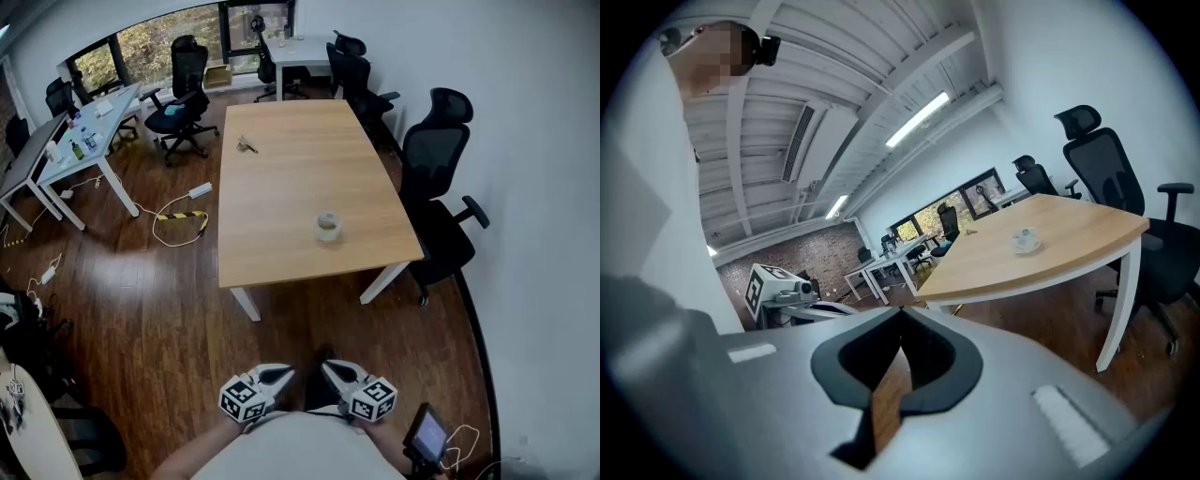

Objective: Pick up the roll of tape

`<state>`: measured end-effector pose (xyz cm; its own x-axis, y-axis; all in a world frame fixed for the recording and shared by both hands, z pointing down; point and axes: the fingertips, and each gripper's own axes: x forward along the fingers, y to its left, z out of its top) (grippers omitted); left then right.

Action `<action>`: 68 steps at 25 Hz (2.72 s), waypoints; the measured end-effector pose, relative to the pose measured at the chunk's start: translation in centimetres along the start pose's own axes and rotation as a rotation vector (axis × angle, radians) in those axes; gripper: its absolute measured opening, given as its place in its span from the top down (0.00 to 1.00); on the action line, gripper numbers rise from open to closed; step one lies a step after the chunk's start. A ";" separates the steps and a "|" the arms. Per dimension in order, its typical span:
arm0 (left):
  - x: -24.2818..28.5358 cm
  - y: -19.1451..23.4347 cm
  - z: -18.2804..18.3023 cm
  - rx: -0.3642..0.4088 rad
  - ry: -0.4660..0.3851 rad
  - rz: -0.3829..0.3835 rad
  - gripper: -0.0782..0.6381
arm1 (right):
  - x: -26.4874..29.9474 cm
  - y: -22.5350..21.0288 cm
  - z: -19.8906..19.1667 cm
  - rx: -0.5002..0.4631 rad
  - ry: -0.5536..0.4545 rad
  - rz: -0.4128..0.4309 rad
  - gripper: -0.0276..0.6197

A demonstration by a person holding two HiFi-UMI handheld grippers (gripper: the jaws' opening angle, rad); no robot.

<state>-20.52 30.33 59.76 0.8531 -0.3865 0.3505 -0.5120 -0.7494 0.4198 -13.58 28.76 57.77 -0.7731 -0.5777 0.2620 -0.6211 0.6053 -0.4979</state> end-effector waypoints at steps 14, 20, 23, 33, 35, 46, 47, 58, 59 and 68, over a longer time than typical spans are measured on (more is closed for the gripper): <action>14.8 10.1 11.4 0.023 0.062 -0.008 0.88 | 5.0 -16.3 10.6 -0.002 0.019 0.025 0.95; 20.4 13.5 14.5 -0.011 0.073 0.011 0.88 | 6.7 -22.0 15.4 -0.015 0.036 0.063 0.95; 22.9 14.5 15.8 -0.037 0.060 0.036 0.88 | 6.8 -24.5 16.5 -0.007 0.062 0.085 0.95; 23.6 17.2 19.2 -0.092 0.015 0.158 0.88 | 10.1 -29.3 20.3 -0.041 0.127 0.142 0.95; 22.6 17.8 18.7 -0.114 0.007 0.182 0.88 | 11.1 -29.3 20.5 -0.075 0.149 0.146 0.95; 21.5 20.7 20.1 -0.097 -0.012 0.116 0.88 | 14.0 -29.5 21.6 -0.107 0.182 0.051 0.95; 21.4 21.1 20.4 -0.091 -0.018 0.103 0.88 | 14.1 -29.4 21.6 -0.107 0.184 0.037 0.95; 21.1 24.1 21.1 -0.042 -0.003 -0.047 0.88 | 14.6 -28.1 22.9 -0.112 0.149 -0.125 0.95; 21.1 24.3 21.1 -0.034 0.004 -0.060 0.88 | 14.6 -28.1 22.9 -0.110 0.144 -0.137 0.95; 21.6 25.5 21.8 0.034 0.073 -0.096 0.88 | 14.1 -29.1 22.0 -0.063 0.090 -0.191 0.95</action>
<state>-12.95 -8.91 59.79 0.8878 -0.2730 0.3706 -0.4236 -0.7995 0.4259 -3.62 -9.05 57.72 -0.6472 -0.6356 0.4208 -0.7620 0.5241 -0.3803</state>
